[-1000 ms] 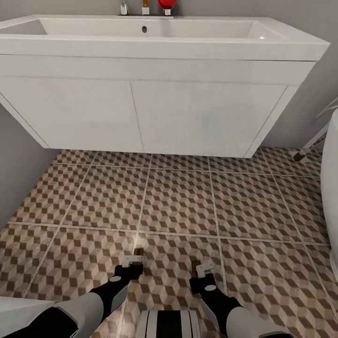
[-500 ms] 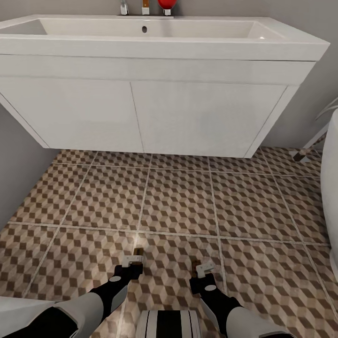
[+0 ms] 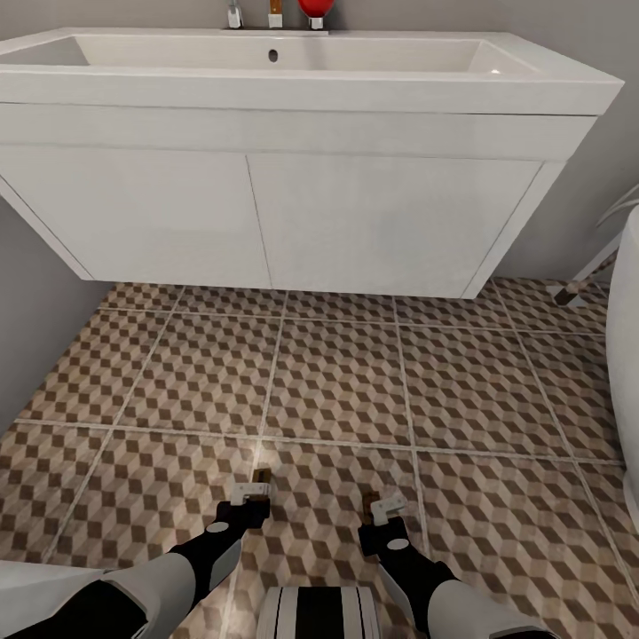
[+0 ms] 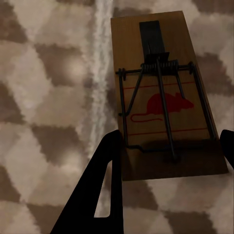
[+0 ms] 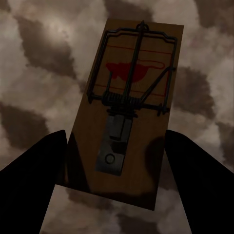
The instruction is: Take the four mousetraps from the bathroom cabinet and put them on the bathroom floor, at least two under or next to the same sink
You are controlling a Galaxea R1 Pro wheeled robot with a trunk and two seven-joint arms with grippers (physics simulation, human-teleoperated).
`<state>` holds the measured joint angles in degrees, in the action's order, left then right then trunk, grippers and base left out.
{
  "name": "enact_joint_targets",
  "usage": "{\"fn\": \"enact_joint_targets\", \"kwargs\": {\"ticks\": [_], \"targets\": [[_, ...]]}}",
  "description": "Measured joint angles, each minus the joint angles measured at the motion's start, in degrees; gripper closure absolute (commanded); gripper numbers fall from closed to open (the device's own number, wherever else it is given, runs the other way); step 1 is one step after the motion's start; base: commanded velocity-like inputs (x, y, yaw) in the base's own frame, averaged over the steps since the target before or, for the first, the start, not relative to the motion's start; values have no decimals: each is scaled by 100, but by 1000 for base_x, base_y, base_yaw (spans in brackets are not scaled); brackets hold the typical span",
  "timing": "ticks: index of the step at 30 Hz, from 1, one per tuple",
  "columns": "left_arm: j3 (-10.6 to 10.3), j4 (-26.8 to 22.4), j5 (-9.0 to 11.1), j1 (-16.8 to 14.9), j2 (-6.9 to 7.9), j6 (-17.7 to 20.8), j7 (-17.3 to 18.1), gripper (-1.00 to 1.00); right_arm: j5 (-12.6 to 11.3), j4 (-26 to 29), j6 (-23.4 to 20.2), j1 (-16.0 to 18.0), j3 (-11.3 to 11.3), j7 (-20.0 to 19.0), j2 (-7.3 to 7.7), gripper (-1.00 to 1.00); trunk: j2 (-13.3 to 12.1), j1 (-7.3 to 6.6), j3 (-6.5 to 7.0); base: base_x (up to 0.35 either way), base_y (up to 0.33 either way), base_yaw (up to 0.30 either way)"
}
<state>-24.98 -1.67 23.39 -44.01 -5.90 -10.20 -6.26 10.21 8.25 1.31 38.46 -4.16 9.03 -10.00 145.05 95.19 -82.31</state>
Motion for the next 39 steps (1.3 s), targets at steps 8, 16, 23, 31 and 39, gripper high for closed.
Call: {"fn": "enact_joint_targets", "kwargs": {"ticks": [8, 16, 23, 31, 39], "targets": [[-4, -4, -17, 0, 7, 19, 5, 100, 2, 0, 4, 0, 0, 0, 0, 100, 0, 0, 0, 0, 0, 0], [-29, 3, -18, 0, 8, 61, -1, 100, 3, 0, 5, 0, 0, 0, 0, 100, 0, 0, 0, 0, 0, 0], [-44, 12, -25, 0, 4, 334, 33, 100, 3, 0, 5, 0, 0, 0, 0, 100, 0, 0, 0, 0, 0, 0], [-38, 0, -32, -1, -4, 581, 65, 100, 2, 0, 5, 0, 0, 0, 0, 100, 0, 0, 0, 0, 0, 0], [-37, -4, -42, 0, 1, 816, 66, 100, -3, 0, 5, 0, 0, 0, 0, 100, 0, 0, 0, 0, 0, 0]]}}
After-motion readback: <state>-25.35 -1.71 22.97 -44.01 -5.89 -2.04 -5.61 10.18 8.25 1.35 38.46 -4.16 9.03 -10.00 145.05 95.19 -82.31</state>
